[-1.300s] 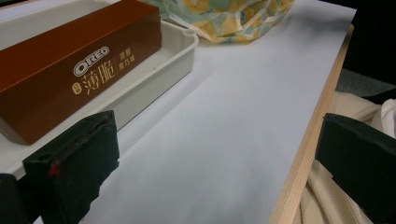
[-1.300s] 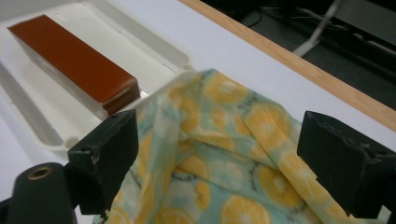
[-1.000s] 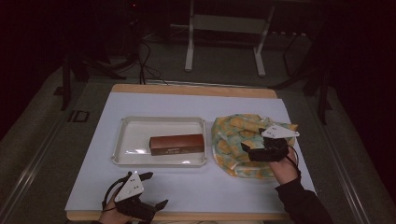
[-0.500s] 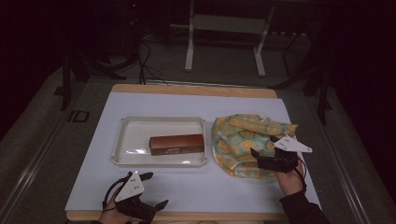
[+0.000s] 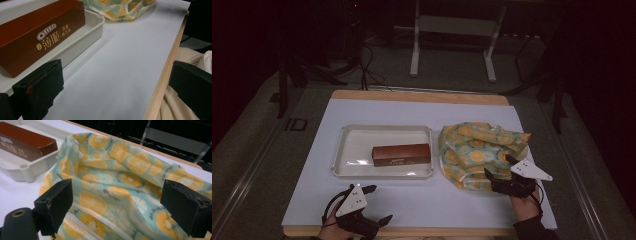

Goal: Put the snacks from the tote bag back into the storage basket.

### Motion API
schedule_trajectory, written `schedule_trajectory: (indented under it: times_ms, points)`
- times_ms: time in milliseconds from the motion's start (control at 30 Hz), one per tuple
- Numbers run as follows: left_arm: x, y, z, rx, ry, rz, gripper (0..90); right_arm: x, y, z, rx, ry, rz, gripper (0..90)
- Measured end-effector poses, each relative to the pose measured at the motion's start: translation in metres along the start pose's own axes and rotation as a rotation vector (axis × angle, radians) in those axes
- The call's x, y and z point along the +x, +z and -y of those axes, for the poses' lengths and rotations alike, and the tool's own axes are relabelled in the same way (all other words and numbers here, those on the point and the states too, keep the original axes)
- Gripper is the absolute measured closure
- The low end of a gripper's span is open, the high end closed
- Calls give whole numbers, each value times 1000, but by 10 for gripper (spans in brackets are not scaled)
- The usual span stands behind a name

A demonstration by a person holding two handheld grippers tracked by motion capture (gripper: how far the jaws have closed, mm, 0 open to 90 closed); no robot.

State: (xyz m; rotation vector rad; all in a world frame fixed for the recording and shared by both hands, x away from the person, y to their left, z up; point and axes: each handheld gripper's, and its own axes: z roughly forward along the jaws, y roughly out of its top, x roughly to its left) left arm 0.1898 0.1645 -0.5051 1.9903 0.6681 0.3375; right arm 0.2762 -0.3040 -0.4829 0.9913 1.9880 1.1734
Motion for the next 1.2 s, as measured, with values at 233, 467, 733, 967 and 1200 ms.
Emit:
schedule_trajectory:
  times_ms: [233, 467, 733, 967, 1200]
  points:
    - [0, 0, 0, 0, 3, -1, 0, -6, -8, 12, 22, 38, 13, 112]
    - [1, 2, -1, 4, 3, 3, 0, -15, -13, 18, 18, 55, 34, 124]
    - [0, 3, -1, 10, 5, 5, 0, -21, -8, 21, 29, 54, 35, 124]
    - [-1, 3, -1, 16, 12, 5, 0, -23, -9, 22, 26, 71, 28, 130]
    - [-1, 3, -1, 16, 12, 3, 0, -22, -8, 21, 32, 63, 27, 132]
